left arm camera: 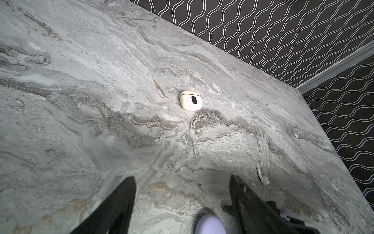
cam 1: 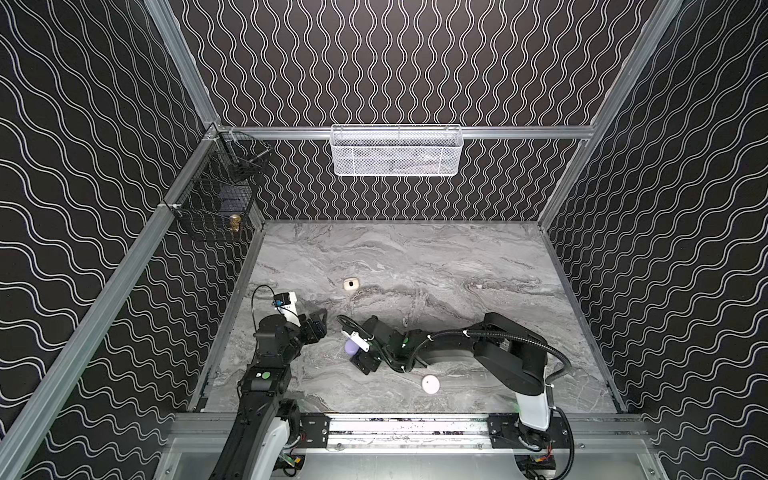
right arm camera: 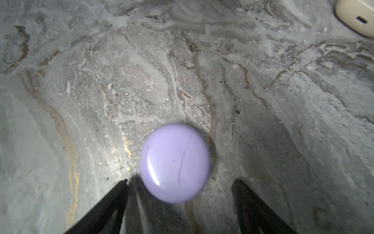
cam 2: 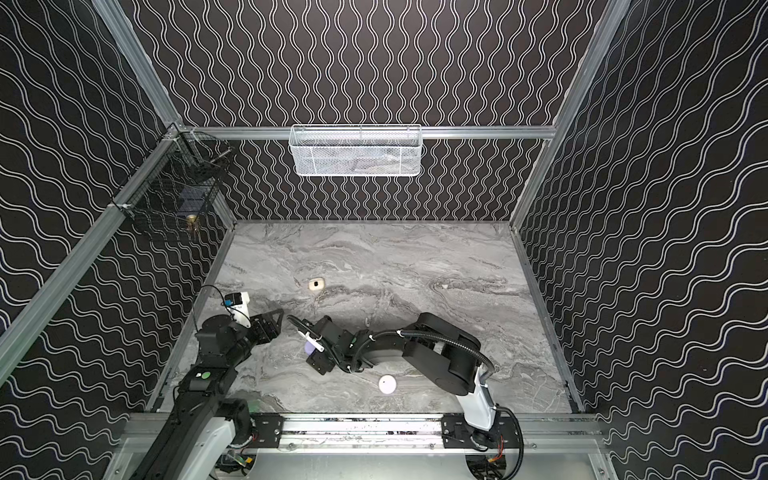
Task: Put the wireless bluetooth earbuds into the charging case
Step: 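Lift the lavender case with the right gripper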
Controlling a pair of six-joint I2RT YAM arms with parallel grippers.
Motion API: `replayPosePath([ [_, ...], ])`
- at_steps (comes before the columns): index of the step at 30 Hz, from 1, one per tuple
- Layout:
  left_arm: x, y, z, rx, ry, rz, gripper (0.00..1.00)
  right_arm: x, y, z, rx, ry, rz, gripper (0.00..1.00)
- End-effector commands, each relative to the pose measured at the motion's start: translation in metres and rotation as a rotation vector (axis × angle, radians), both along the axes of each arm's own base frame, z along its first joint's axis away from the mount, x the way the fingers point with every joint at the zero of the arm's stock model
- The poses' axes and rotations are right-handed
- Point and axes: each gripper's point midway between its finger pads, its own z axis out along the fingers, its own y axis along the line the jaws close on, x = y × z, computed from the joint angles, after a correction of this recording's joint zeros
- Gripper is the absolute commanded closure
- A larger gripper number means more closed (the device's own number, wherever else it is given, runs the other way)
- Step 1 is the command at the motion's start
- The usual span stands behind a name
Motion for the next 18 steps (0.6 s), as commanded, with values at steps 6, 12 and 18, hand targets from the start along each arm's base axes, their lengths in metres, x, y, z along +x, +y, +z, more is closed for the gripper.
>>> replayPosePath([
  [6,0.002,0.000,0.005,0.007,-0.025,-0.007,0.24,-0.001,0.007,-0.012,-0.013,0.039,-0.020,0.22],
  [12,0.002,-0.001,0.005,0.006,-0.025,-0.006,0.24,-0.001,0.006,-0.018,-0.018,0.045,-0.052,0.24],
  [18,0.002,-0.001,0.005,0.004,-0.027,-0.007,0.24,-0.003,0.003,-0.022,-0.016,0.039,-0.084,0.27],
])
